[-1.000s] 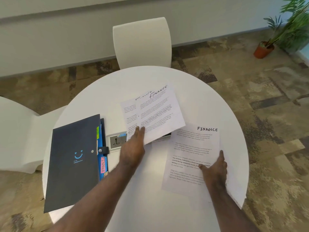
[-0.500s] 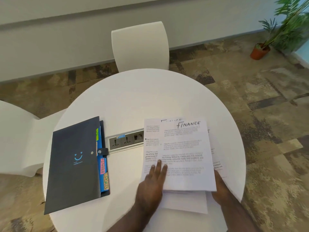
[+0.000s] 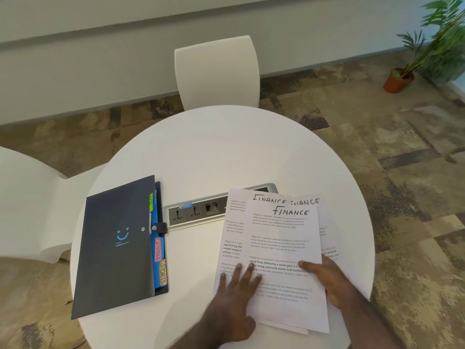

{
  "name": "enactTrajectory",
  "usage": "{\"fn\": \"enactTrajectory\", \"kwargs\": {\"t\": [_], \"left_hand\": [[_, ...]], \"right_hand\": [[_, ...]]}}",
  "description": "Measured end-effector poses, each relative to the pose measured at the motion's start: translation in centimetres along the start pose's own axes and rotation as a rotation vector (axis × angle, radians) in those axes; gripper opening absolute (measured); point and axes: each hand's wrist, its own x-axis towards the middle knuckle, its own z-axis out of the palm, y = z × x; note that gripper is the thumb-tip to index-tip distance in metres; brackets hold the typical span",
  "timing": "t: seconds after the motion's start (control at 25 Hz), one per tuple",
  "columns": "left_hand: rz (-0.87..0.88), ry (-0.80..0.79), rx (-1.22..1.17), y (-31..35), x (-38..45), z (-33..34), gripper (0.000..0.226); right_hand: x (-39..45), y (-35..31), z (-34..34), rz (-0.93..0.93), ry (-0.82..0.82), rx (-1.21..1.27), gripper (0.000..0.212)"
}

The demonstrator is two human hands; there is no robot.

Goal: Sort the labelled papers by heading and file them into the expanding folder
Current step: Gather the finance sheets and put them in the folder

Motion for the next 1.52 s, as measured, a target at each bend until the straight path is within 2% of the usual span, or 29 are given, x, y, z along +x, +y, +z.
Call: {"fn": "enactTrajectory", "kwargs": {"t": [0.04, 0.12, 0.2, 0.28, 0.36, 0.4, 0.48, 0.56, 0.64, 0.72, 0.8, 0.88, 0.92, 0.96, 1.08, 1.16, 1.32, 1.44, 1.52], "left_hand": [[-0.074, 0.078, -0.103, -0.6, 0.2, -0.8, 0.093], [-0.287, 0.259, -0.383, -1.9, 1.0, -3.0, 0.082], [-0.475, 0.39, -0.601, -3.2, 2.1, -5.6, 0.077], [-0.581, 0.412, -0.818, -4.2, 3.0, -7.5, 0.086], [-0.585, 0.377, -1.051, -5.0, 3.4, -8.3, 0.095], [-0.54, 0.354, -1.193, -5.4, 3.4, -8.5, 0.092], [-0.435, 0.268, -1.502, -6.0, 3.4, -8.6, 0.069], [-0.408, 0.167, -1.689, -6.0, 3.5, -8.3, 0.046], [-0.409, 0.117, -1.672, -5.6, 3.8, -7.4, 0.042], [-0.471, 0.134, -1.594, -4.8, 4.1, -6.5, 0.041], [-0.557, 0.186, -1.514, -4.7, 4.3, -5.8, 0.042], [-0.606, 0.214, -1.482, -5.1, 4.3, -5.6, 0.042], [-0.628, 0.221, -1.465, -5.3, 4.3, -5.7, 0.041], [-0.646, 0.228, -1.449, -5.6, 4.2, -5.8, 0.041], [-0.662, 0.242, -1.424, -6.3, 4.2, -6.0, 0.037], [-0.67, 0.247, -1.411, -6.5, 4.3, -6.2, 0.036], [-0.675, 0.252, -1.405, -6.4, 4.8, -6.2, 0.036], [-0.668, 0.255, -1.416, -6.3, 5.1, -6.6, 0.037], [-0.654, 0.257, -1.424, -6.5, 5.4, -7.0, 0.037]], "right_hand": [[0.0, 0.1, 0.4, -0.043, 0.076, -0.075, 0.039], [0.0, 0.1, 1.0, -0.086, 0.128, -0.081, 0.038], [-0.3, -0.2, 1.2, -0.107, 0.1, -0.008, 0.035], [-0.6, -0.5, 1.2, -0.126, 0.025, 0.047, 0.036], [-1.0, -1.0, 1.4, -0.133, -0.06, 0.068, 0.038], [-1.0, -1.2, 1.6, -0.133, -0.091, 0.073, 0.039], [-1.0, -1.7, 2.0, -0.136, -0.15, 0.064, 0.04], [-0.8, -2.0, 2.8, -0.136, -0.189, -0.004, 0.04], [-0.4, -1.8, 4.0, -0.135, -0.155, -0.144, 0.038], [0.0, -1.6, 5.4, -0.174, -0.053, -0.329, 0.035], [0.4, -1.5, 5.8, -0.316, 0.197, -0.499, 0.039], [0.9, -1.5, 3.9, -0.412, 0.584, -0.757, 0.059], [1.1, -1.4, 2.6, -0.374, 0.715, -0.891, 0.072], [1.2, -1.2, 1.2, -0.293, 0.765, -0.978, 0.084], [1.2, -0.3, -1.8, -0.12, 0.677, -1.014, 0.105], [1.2, 0.2, -2.2, -0.129, 0.641, -0.984, 0.105], [0.7, 0.1, -1.5, -0.15, 0.749, -0.999, 0.1], [0.6, -0.8, -2.1, -0.138, 0.766, -1.006, 0.103], [0.9, -1.0, -3.0, -0.115, 0.767, -0.882, 0.102]]}}
